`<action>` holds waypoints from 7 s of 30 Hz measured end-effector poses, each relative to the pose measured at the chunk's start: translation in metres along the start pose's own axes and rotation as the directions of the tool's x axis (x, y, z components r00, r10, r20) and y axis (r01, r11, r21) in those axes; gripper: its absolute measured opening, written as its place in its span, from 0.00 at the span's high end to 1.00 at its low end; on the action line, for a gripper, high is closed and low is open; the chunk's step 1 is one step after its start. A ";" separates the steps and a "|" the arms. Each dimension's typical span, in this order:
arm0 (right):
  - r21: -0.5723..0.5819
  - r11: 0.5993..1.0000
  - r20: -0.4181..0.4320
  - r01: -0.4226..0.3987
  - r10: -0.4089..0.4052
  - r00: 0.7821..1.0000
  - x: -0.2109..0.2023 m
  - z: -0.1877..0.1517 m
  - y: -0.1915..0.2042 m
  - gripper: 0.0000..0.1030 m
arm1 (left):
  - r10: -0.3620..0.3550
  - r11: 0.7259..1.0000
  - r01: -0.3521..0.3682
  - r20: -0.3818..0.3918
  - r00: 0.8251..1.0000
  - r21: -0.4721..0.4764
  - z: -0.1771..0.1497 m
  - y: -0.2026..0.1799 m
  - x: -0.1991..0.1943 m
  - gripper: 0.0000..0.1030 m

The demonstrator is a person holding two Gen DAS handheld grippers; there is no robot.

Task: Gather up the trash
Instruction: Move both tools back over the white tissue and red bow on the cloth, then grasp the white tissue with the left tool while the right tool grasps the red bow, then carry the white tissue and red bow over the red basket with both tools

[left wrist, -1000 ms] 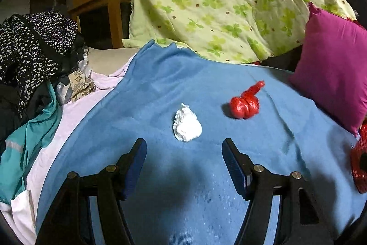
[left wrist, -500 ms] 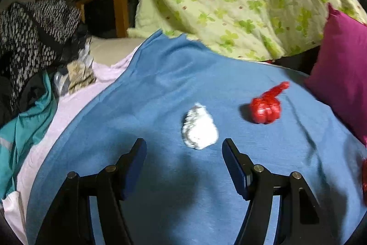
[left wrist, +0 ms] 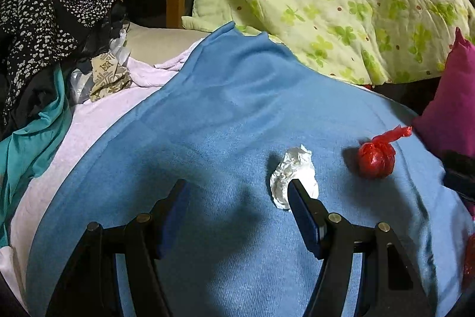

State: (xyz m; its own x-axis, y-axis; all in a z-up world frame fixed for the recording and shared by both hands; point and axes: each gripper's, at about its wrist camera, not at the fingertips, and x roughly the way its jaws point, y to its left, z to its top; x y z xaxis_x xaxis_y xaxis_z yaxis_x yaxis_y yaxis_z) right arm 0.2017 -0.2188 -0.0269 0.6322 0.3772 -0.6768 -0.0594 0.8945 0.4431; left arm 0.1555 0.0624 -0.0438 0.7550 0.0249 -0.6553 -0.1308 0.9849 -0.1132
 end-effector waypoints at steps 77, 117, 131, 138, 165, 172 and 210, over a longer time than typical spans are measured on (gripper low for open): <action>-0.194 0.978 0.169 0.078 -0.045 0.985 -0.138 -0.102 -0.068 0.56 | -0.263 0.957 0.263 -0.017 0.965 0.126 -0.058 -0.076 -0.056 0.77; -0.197 0.980 0.371 -0.006 0.080 0.925 -0.264 -0.120 -0.106 0.56 | -0.245 0.907 0.176 0.137 0.960 0.383 -0.071 -0.210 -0.225 0.77; -0.203 0.979 0.417 -0.024 0.108 0.903 -0.282 -0.126 -0.104 0.56 | -0.275 0.884 0.191 0.145 0.950 0.427 -0.071 -0.237 -0.242 0.77; -0.193 0.981 0.435 -0.031 0.114 0.893 -0.291 -0.127 -0.110 0.56 | -0.295 0.872 0.204 0.146 0.944 0.446 -0.072 -0.251 -0.250 0.77; -0.089 0.996 0.518 -0.026 0.069 0.852 -0.328 -0.133 -0.152 0.56 | -0.348 0.819 0.242 0.114 0.931 0.520 -0.080 -0.299 -0.258 0.77; -0.062 0.998 0.541 -0.027 0.056 0.839 -0.336 -0.134 -0.161 0.56 | -0.370 0.802 0.258 0.109 0.922 0.538 -0.082 -0.313 -0.260 0.77; 0.171 0.984 0.667 -0.049 -0.079 0.741 -0.393 -0.144 -0.231 0.56 | -0.511 0.706 0.380 0.059 0.857 0.597 -0.080 -0.381 -0.271 0.77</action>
State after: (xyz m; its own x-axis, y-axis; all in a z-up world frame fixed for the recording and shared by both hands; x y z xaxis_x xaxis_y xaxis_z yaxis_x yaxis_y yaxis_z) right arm -0.1441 -0.5391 0.0523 0.9882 0.0487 -0.1449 0.0430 0.8208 0.5696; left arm -0.0502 -0.3335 0.1172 0.7522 -0.4721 -0.4597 0.5782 0.8075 0.1169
